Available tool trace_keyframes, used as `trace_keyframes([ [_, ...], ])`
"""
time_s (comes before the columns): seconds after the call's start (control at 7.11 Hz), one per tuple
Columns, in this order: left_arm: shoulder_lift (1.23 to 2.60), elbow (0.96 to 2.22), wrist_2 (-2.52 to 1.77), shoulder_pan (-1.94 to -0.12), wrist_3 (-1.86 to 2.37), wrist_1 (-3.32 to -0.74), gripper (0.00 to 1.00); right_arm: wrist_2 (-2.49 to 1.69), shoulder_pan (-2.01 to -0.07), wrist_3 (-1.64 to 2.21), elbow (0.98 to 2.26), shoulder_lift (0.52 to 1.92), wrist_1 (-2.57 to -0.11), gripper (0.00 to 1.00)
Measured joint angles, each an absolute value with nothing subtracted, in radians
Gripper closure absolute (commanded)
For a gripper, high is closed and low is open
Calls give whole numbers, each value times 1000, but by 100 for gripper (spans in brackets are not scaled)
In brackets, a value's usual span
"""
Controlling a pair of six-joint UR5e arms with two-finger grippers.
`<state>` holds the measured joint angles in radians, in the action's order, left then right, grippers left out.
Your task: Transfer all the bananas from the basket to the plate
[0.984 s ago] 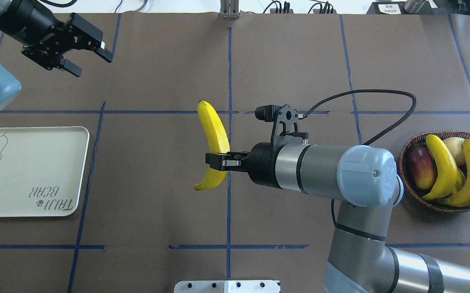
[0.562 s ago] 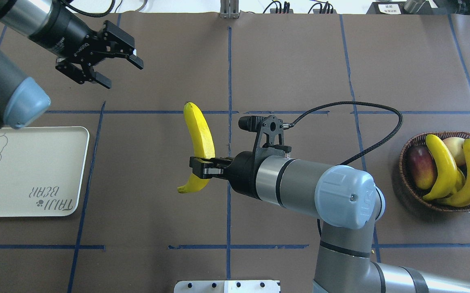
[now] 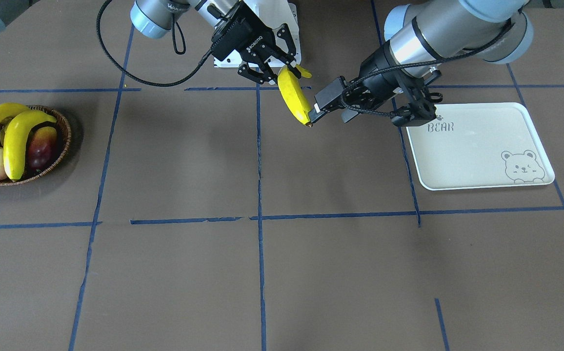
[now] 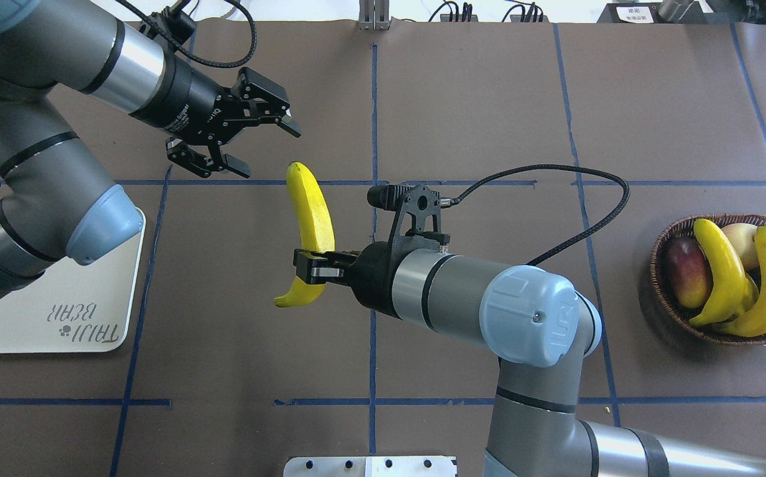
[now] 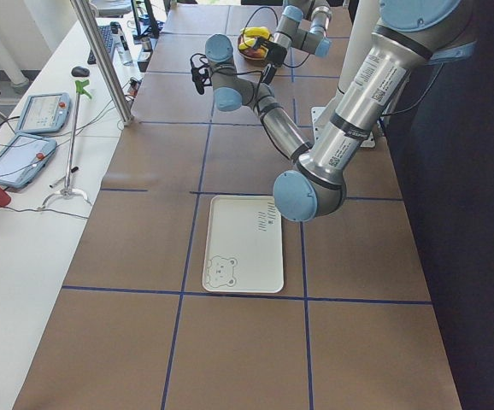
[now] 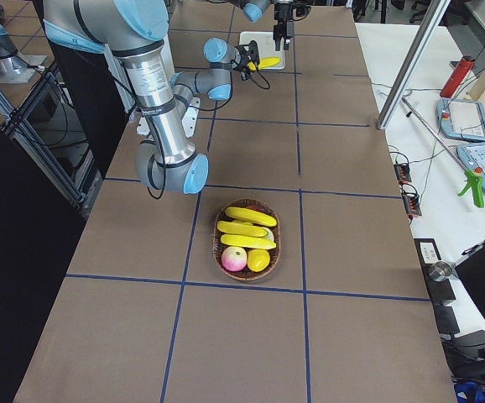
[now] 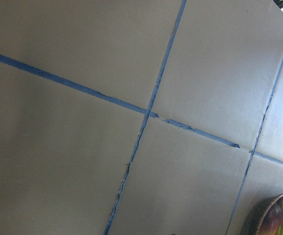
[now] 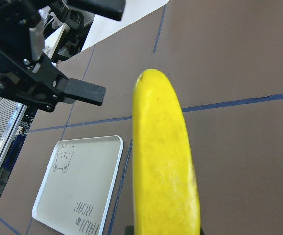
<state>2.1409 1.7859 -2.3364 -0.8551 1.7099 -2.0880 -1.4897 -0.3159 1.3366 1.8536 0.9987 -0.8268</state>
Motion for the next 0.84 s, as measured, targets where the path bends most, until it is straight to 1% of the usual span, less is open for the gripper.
trace_keyframes([
  [0.56,2146,1788,-2279,-785,1734,-2089,0,-1490,-320,1338,1850,992,-827,100],
  [0.7,2145,1790,-2277,-773,1738,-2088,8,-1490,-322,1338,1850,991,-827,100],
  [0.84,2145,1793,-2274,-764,1740,-2088,36,-1490,-323,1338,1850,991,-827,100],
])
